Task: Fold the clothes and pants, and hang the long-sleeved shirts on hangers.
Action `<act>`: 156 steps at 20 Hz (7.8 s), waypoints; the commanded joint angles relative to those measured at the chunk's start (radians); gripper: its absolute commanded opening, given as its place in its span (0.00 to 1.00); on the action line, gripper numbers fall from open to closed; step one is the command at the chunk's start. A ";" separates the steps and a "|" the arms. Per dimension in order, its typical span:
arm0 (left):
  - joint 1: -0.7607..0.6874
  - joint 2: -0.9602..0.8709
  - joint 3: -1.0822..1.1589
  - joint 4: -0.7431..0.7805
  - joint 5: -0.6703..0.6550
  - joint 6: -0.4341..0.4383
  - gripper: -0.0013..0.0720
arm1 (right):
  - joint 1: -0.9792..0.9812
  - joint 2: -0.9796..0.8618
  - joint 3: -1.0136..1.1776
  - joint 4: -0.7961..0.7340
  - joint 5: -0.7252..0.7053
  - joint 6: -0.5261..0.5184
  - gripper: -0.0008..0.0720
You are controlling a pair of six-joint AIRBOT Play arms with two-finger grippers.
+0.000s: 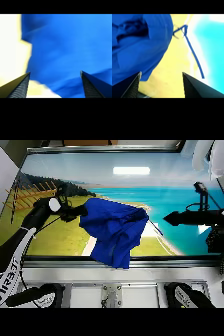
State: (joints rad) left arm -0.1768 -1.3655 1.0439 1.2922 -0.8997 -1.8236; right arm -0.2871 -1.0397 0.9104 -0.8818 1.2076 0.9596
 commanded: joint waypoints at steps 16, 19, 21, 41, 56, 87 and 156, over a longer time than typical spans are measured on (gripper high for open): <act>0.009 -0.254 0.055 -0.167 0.080 0.122 0.03 | 0.480 -0.365 -0.163 0.160 -0.306 0.043 0.27; 0.047 -0.200 0.096 -0.140 0.051 0.138 0.03 | 0.471 -0.338 -0.117 0.127 -0.282 0.044 0.02; 0.099 -0.106 0.189 -0.045 0.001 0.150 0.03 | 0.435 -0.267 -0.023 0.041 -0.190 0.044 0.02; 0.253 0.472 0.743 -0.010 0.010 0.186 0.03 | 0.289 0.429 0.455 0.023 0.067 0.471 0.02; -0.011 -0.380 0.999 -0.026 -0.116 0.149 0.96 | 0.107 -0.192 0.370 -0.379 -0.145 0.480 0.85; 0.018 -0.352 0.569 -0.002 -0.185 0.133 0.03 | 0.009 0.028 0.035 -0.284 -0.002 0.372 0.84; 0.008 0.420 -0.190 0.043 0.011 0.122 0.84 | 1.373 -0.492 0.029 -0.959 0.142 1.445 0.43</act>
State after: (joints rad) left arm -0.1696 -0.9463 0.8539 1.3354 -0.8894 -1.7023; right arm 1.0855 -1.5139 0.9405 -1.8378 1.3418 2.4084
